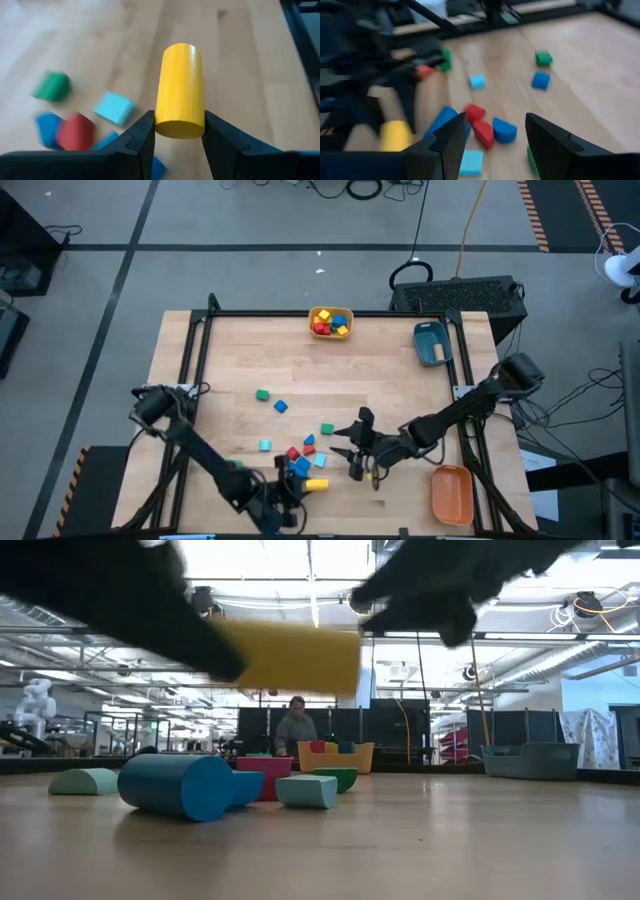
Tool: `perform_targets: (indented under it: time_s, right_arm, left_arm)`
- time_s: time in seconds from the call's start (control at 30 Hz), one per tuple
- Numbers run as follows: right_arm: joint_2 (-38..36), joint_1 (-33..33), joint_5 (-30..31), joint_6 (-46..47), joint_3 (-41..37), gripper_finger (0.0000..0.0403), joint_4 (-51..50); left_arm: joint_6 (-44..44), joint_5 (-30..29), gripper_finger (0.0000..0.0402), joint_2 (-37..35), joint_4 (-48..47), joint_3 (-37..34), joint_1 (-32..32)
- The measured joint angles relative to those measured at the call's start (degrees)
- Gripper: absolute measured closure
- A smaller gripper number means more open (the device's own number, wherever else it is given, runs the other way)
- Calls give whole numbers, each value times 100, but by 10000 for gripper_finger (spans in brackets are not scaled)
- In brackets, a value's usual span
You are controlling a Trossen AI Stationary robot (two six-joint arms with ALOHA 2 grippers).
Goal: Sort blocks by size
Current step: Put the yellow cylindrical block into the blue bin
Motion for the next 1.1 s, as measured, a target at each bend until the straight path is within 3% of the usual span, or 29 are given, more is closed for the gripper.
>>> perform_targets:
  time_s: [0.23,0.4,0.6,0.77,0.93,1.1]
  right_arm:
    - [-850,0,-111,-932,0,190,-259]
    - [-983,-209,-788,-1120,0,161,-784]
    - [-985,-493,-794,-1743,0,135,-1104]
    - [-1244,-934,-808,-2275,0,128,-1488]
    - [-1558,-1398,-1274,-2277,0,132,-2459]
    - [-1636,-1592,-1671,-2351,0,135,-2651]
  left_arm:
    - [1155,540,266,-617,-90,0,749]
    - [1764,1118,266,-996,-131,2,1434]
    - [2373,1465,266,-1234,-113,2,2252]
    - [2507,2066,266,-1267,-58,2,2866]
    - [2689,2460,266,-1267,-13,2,3262]
    - [2874,2718,266,-1267,211,2,3500]
